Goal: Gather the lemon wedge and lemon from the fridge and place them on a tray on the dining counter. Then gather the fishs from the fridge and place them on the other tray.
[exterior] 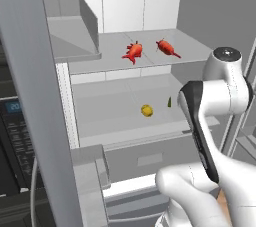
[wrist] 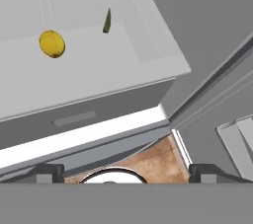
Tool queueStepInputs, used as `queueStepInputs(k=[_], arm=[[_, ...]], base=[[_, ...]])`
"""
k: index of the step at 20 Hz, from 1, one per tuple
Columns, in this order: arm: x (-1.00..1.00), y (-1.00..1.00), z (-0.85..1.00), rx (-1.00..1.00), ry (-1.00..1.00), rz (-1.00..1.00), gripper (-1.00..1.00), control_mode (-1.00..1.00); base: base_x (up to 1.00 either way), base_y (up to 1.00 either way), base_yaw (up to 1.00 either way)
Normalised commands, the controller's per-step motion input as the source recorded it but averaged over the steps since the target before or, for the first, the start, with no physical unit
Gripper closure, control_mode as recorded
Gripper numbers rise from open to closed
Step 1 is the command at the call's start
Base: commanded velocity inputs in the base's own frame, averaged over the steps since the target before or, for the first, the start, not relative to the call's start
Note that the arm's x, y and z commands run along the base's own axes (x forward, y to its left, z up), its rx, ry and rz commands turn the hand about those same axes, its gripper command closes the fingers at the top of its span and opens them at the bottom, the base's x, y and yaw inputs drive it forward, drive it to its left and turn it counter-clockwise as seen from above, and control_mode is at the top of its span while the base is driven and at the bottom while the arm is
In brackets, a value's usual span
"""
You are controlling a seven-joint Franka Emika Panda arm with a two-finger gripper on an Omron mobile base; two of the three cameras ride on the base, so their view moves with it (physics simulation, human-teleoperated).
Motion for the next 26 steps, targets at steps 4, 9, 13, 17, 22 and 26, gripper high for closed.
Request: queueStepInputs(k=[4, 9, 13, 17, 22, 26], arm=[[0.25, 0.0, -0.16, -0.01, 0.0, 0.0, -1.0, -1.0], [0.39, 0.0, -0.03, 0.0, 0.02, -0.01, -1.0, -1.0], [0.4, 0.0, -0.09, 0.0, 0.01, -0.01, -1.0, -1.0], [0.34, 0.0, -0.16, 0.0, 0.0, 0.0, -1.0, -1.0], [0.27, 0.0, -0.22, 0.0, 0.0, 0.0, -1.0, -1.0], [0.29, 0.0, -0.23, 0.0, 0.0, 0.0, -1.0, -1.0]], base=[[0.0, 0.0, 0.0], [0.0, 0.0, 0.0], [0.0, 0.0, 0.0], [0.0, 0.0, 0.0], [0.0, 0.0, 0.0], [0.0, 0.0, 0.0]])
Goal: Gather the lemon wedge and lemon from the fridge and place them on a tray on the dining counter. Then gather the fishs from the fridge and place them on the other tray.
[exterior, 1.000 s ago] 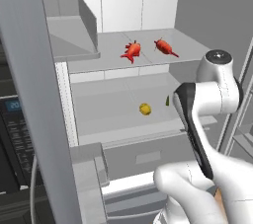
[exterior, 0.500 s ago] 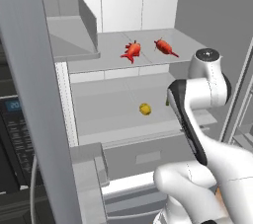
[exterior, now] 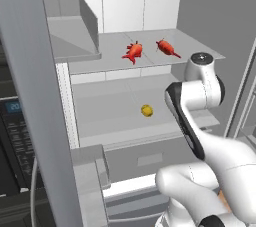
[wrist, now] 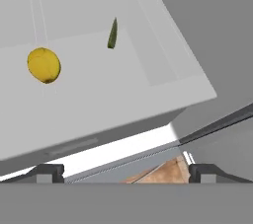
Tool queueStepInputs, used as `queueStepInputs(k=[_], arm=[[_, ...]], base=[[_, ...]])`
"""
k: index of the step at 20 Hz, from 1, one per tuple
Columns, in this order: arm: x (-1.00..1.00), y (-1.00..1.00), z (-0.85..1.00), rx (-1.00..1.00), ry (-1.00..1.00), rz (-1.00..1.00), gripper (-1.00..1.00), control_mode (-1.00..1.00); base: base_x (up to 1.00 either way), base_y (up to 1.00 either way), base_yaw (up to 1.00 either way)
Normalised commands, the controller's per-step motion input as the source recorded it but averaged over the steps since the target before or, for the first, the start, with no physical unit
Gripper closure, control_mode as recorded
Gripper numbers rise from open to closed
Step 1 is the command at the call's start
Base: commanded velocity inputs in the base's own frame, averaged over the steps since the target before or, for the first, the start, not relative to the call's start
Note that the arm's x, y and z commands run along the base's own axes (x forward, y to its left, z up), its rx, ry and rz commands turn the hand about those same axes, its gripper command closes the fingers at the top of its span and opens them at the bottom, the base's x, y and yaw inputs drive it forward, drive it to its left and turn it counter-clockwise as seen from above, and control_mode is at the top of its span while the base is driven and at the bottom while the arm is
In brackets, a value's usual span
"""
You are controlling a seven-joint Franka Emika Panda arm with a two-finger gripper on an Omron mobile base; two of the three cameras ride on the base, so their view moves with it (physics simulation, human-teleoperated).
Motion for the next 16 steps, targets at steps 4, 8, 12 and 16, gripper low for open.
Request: queueStepInputs(k=[4, 8, 12, 16], arm=[[0.29, -0.07, -0.22, 0.0, 0.0, 0.0, -1.0, -1.0], [0.25, -0.16, -0.23, 0.0, 0.0, 0.0, -1.0, -1.0], [0.26, -0.16, -0.17, 0.0, 0.0, 0.0, -1.0, -1.0], [0.27, -0.1, -0.15, 0.0, 0.0, 0.0, -1.0, -1.0]], base=[[0.0, 0.0, 0.0], [0.0, 0.0, 0.0], [0.0, 0.0, 0.0], [0.0, 0.0, 0.0]])
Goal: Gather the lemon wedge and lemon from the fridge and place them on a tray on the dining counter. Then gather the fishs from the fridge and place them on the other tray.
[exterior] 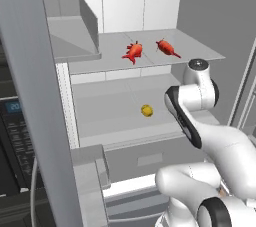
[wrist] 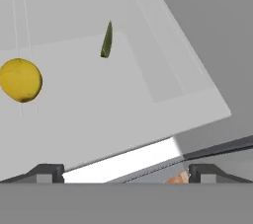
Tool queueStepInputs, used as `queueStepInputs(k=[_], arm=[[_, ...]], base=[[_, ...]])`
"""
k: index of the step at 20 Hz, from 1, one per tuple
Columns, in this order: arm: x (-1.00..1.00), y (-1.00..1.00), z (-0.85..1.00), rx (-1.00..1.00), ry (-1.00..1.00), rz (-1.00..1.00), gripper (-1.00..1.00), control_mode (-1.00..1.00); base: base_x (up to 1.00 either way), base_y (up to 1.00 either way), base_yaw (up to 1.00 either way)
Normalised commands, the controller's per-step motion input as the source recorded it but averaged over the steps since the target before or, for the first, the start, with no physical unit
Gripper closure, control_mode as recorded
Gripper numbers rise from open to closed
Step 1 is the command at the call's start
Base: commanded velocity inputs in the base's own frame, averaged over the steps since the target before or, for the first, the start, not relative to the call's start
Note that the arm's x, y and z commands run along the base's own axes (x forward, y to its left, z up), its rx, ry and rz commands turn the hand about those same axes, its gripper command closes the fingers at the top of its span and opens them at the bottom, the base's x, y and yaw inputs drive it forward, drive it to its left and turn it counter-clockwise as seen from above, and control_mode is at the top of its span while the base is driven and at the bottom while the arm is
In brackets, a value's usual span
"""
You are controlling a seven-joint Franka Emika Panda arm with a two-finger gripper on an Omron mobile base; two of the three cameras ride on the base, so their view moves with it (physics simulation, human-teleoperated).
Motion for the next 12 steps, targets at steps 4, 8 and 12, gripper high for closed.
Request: queueStepInputs(k=[4, 8, 12], arm=[[0.3, -0.02, -0.16, 0.0, 0.0, 0.0, -1.0, -1.0], [0.27, -0.03, -0.18, 0.0, 0.0, 0.0, -1.0, -1.0], [0.26, -0.01, -0.15, 0.0, 0.0, 0.0, -1.0, -1.0]], base=[[0.0, 0.0, 0.0], [0.0, 0.0, 0.0], [0.0, 0.0, 0.0]])
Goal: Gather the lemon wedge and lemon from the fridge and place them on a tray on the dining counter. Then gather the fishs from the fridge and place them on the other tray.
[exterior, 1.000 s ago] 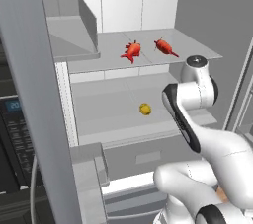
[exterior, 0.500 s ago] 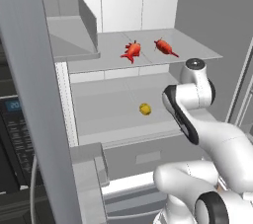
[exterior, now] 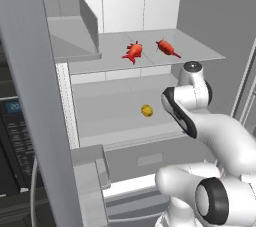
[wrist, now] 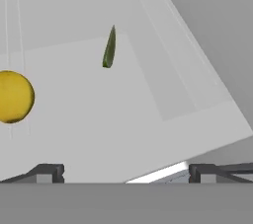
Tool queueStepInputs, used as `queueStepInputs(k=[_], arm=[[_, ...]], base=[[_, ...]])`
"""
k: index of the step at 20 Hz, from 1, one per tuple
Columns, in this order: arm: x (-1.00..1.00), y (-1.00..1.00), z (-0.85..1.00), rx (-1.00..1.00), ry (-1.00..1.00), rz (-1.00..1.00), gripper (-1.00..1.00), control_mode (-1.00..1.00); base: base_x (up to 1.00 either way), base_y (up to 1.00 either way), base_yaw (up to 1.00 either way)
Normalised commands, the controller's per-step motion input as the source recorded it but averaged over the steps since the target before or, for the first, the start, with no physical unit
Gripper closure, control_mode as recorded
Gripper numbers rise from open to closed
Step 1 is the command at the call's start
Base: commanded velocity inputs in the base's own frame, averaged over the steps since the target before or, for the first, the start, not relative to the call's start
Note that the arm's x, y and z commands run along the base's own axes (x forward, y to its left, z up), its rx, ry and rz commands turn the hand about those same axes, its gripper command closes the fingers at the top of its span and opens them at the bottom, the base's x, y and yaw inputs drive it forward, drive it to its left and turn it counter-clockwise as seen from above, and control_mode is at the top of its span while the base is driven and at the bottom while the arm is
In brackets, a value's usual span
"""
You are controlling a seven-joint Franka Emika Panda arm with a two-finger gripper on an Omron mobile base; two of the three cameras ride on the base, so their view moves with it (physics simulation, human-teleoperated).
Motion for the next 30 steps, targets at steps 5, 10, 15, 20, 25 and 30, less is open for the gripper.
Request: queueStepInputs(k=[5, 10, 15, 20, 25, 30], arm=[[0.21, -0.01, -0.15, 0.0, 0.0, 0.0, -1.0, -1.0], [0.21, -0.04, -0.19, 0.0, 0.0, 0.0, -1.0, -1.0], [0.18, -0.06, -0.2, 0.0, 0.0, 0.0, -1.0, -1.0], [0.22, -0.05, -0.09, 0.0, 0.0, 0.0, -1.0, -1.0], [0.23, -0.02, -0.07, 0.0, 0.0, 0.0, -1.0, -1.0], [0.19, 0.0, -0.12, 0.0, 0.0, 0.0, -1.0, -1.0]], base=[[0.0, 0.0, 0.0], [0.0, 0.0, 0.0], [0.0, 0.0, 0.0], [0.0, 0.0, 0.0], [0.0, 0.0, 0.0], [0.0, 0.0, 0.0]])
